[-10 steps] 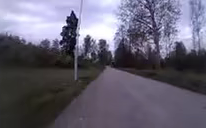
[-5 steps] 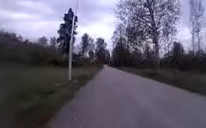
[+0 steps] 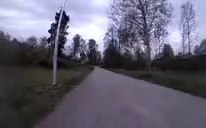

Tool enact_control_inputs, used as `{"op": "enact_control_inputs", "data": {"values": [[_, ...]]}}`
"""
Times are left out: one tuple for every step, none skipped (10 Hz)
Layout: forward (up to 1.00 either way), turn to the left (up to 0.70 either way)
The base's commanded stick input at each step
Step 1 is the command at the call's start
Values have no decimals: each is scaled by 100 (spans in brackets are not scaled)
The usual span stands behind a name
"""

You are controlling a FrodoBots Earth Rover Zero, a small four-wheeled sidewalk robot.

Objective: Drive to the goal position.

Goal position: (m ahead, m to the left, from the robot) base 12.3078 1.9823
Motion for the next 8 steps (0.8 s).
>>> {"op": "enact_control_inputs", "data": {"values": [[100,0],[100,0],[100,0],[100,0],[100,0],[100,0],[100,0],[100,0]]}}
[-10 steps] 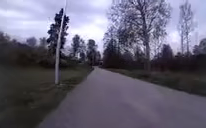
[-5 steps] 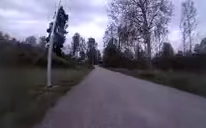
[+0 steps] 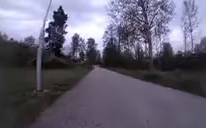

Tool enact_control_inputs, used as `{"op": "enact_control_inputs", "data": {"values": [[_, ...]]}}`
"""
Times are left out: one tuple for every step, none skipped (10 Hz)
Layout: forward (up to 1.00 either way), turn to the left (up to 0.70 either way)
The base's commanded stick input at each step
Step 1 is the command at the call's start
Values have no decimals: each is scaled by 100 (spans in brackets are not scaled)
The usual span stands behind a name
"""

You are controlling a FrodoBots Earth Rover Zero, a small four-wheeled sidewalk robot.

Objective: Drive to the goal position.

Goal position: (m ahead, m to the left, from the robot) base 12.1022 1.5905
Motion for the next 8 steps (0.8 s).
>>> {"op": "enact_control_inputs", "data": {"values": [[100,0],[100,0],[100,0],[100,30],[100,40],[100,40],[100,40],[100,40]]}}
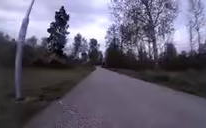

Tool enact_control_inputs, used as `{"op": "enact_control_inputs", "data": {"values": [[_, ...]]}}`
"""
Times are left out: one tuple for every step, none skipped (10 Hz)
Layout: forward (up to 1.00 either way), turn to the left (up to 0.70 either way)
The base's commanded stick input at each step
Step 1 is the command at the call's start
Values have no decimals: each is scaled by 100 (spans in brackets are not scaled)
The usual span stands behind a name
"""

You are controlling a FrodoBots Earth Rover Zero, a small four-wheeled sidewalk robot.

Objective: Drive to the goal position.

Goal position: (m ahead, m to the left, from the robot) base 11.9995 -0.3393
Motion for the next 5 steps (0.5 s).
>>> {"op": "enact_control_inputs", "data": {"values": [[100,27],[100,4],[100,0],[100,0],[100,0]]}}
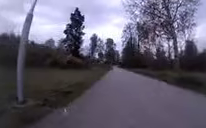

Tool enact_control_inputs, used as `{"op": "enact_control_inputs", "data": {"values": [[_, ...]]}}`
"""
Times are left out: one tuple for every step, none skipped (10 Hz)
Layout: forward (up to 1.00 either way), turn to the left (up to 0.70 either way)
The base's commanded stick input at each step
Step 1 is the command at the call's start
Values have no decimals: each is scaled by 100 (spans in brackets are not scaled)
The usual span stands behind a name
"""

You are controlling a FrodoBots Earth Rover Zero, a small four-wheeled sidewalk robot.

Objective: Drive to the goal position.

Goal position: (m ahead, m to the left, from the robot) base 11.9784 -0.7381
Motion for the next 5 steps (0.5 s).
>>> {"op": "enact_control_inputs", "data": {"values": [[100,0],[100,0],[100,0],[100,0],[100,0]]}}
